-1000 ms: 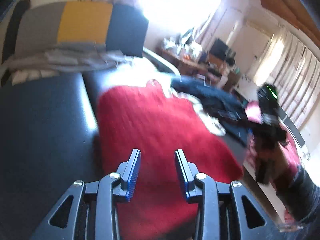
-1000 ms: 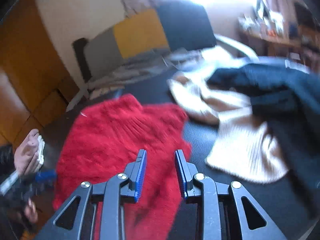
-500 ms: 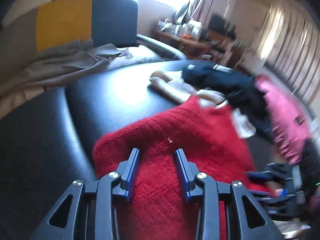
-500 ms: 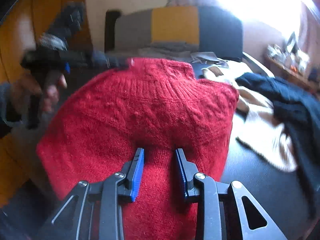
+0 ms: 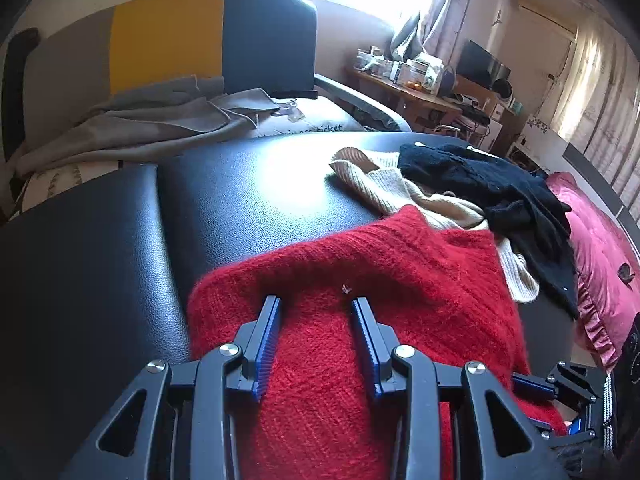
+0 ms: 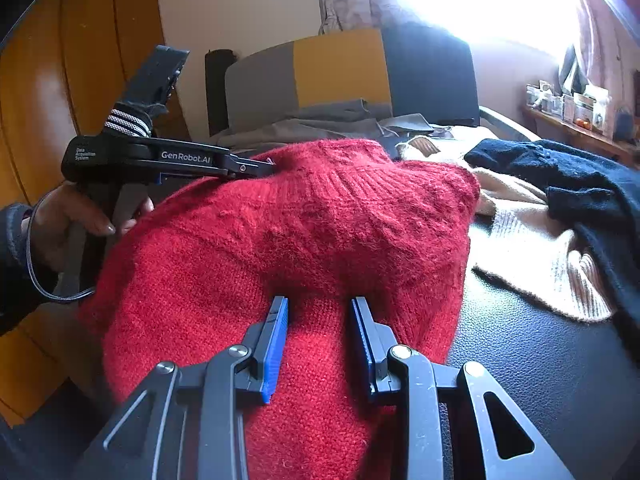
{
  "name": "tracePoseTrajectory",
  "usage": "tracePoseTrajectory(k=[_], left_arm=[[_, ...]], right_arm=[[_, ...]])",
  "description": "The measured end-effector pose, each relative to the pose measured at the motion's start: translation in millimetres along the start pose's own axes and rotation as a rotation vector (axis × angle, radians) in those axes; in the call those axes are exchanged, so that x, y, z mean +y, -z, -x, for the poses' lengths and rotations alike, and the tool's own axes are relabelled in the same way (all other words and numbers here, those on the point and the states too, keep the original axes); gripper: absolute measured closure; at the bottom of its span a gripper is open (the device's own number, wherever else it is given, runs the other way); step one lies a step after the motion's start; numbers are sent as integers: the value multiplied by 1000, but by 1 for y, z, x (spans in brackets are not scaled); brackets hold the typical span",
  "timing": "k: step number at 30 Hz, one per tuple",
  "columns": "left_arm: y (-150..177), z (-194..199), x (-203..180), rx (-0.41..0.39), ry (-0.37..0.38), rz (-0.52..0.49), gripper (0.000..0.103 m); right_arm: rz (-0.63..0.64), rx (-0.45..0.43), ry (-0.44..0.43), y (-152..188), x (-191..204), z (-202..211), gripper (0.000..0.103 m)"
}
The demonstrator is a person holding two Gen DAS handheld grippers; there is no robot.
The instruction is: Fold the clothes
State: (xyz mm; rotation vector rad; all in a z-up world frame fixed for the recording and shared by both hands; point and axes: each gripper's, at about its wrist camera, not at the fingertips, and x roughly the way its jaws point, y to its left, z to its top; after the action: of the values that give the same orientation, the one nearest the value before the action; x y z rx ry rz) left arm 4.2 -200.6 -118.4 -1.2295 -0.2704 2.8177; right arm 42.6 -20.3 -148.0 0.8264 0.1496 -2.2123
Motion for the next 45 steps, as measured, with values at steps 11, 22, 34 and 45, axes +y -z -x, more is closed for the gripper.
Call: tracePoseTrajectory(k=[11, 22, 34, 45], left_arm=[[47, 73, 79, -73, 264, 299, 53], [79, 55, 110, -5, 531, 416, 33], [52, -3, 72, 98, 534, 262, 28], [112, 79, 73, -49, 410, 395, 62]], right_arm=[[-217, 85, -124, -37, -26, 17, 3], [-509, 268, -340, -42, -96, -28, 0], [-446, 296, -482, -58, -74, -74, 0], [-327, 305, -482, -45, -1, -72, 50]])
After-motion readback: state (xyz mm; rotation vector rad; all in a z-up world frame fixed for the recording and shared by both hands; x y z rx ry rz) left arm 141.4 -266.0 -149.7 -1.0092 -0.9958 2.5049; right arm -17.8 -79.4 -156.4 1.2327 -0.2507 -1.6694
